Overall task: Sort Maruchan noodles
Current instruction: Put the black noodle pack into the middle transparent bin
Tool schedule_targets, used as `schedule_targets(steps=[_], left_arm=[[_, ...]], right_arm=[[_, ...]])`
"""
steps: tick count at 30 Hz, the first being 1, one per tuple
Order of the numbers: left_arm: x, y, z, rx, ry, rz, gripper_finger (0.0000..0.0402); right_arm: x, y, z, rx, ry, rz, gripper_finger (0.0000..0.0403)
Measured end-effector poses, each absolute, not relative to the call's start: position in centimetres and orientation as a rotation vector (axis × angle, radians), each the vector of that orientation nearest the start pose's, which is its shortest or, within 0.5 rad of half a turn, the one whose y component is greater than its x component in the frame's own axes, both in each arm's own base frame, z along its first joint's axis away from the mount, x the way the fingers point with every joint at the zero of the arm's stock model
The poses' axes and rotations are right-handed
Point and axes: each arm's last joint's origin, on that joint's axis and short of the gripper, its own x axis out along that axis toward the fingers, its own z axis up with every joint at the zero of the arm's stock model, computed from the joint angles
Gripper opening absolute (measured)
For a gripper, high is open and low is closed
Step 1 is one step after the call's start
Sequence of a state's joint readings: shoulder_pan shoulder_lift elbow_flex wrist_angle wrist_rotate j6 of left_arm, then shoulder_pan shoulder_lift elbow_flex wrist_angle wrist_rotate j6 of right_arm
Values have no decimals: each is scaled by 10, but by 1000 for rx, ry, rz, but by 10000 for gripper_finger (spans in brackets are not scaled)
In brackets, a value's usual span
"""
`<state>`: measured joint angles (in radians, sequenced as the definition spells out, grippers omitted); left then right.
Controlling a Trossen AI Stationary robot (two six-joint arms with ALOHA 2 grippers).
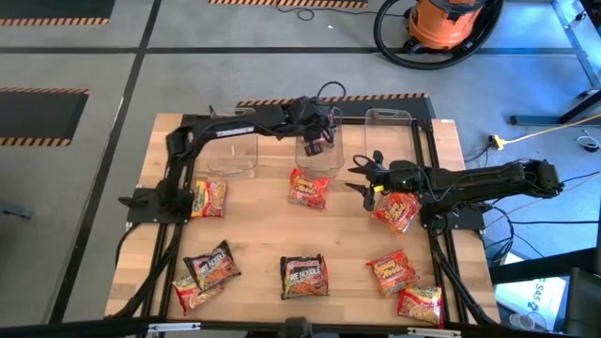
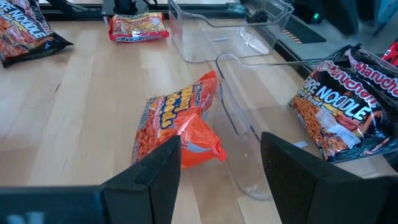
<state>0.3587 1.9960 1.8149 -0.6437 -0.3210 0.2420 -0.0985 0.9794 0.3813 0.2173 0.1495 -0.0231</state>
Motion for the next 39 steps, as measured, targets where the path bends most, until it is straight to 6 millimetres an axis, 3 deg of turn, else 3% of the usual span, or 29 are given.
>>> schedule_targets(steps=[4, 10, 18, 25, 33, 39], left_arm=[[394, 138, 319, 152, 921, 520, 110], [362, 93, 349, 92, 964, 481, 110], [293, 37, 355, -4, 941, 442, 110], [245, -1, 333, -113, 922, 386, 110], [253, -22, 273, -144, 886, 172, 110], [246, -54, 227, -166, 855, -18, 110]], right_arm=[[197, -24, 198, -32, 384, -239, 198], [197, -24, 199, -32, 378, -238, 198], [198, -23, 200, -2, 368, -209, 198], [199, -20, 200, 54, 357, -126, 198], [202, -13, 197, 328, 383, 10, 198], [216, 17, 190, 487, 381, 100, 198]])
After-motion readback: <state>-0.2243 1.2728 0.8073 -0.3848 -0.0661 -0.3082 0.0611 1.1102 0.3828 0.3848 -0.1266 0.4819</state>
